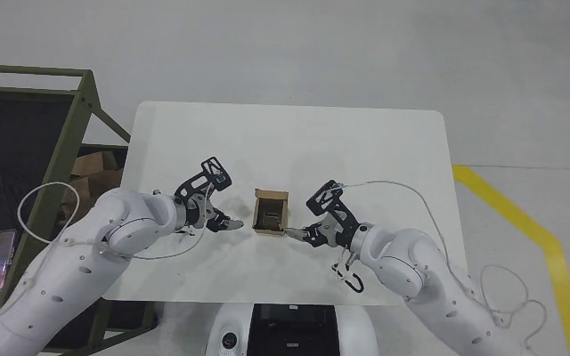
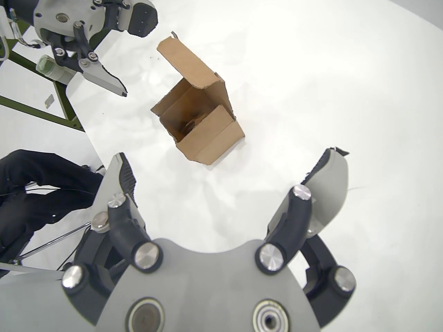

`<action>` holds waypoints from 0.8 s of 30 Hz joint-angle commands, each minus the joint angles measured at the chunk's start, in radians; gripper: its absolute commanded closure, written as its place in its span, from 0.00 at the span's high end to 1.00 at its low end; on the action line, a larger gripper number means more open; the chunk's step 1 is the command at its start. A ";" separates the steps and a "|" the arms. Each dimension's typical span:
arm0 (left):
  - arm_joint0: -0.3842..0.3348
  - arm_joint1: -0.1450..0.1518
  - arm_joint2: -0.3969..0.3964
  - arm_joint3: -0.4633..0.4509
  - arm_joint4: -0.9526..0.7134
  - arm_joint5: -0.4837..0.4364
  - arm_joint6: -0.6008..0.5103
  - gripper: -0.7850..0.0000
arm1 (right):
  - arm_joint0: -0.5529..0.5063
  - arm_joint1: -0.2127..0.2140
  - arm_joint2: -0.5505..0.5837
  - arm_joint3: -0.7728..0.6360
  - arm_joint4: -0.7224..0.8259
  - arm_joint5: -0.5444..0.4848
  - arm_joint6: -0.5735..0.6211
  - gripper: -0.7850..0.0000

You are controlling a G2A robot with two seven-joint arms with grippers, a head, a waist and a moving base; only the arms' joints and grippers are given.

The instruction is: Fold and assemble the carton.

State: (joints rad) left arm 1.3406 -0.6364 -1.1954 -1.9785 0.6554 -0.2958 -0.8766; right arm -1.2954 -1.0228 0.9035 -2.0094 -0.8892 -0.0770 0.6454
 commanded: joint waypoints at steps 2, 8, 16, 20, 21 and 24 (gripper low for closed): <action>-0.017 -0.011 0.028 0.012 0.014 0.036 0.013 1.00 | 0.015 -0.007 -0.024 0.009 -0.055 0.036 0.027 1.00; -0.045 -0.034 0.081 0.039 0.035 0.109 0.062 1.00 | 0.095 -0.042 -0.109 0.063 -0.122 0.119 0.081 1.00; -0.068 -0.061 0.130 0.061 0.053 0.144 0.130 1.00 | 0.152 -0.083 -0.167 0.133 -0.148 0.217 0.064 1.00; -0.076 -0.069 0.138 0.068 0.056 0.146 0.134 1.00 | 0.165 -0.097 -0.180 0.152 -0.157 0.238 0.073 1.00; -0.077 -0.071 0.139 0.069 0.057 0.147 0.133 1.00 | 0.168 -0.100 -0.183 0.156 -0.158 0.239 0.076 1.00; -0.081 -0.077 0.145 0.074 0.061 0.146 0.131 1.00 | 0.175 -0.108 -0.188 0.167 -0.159 0.239 0.083 1.00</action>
State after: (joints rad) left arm 1.2607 -0.7120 -1.0518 -1.9058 0.7148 -0.1490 -0.7451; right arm -1.1218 -1.1294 0.7162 -1.8442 -1.0479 0.1623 0.7265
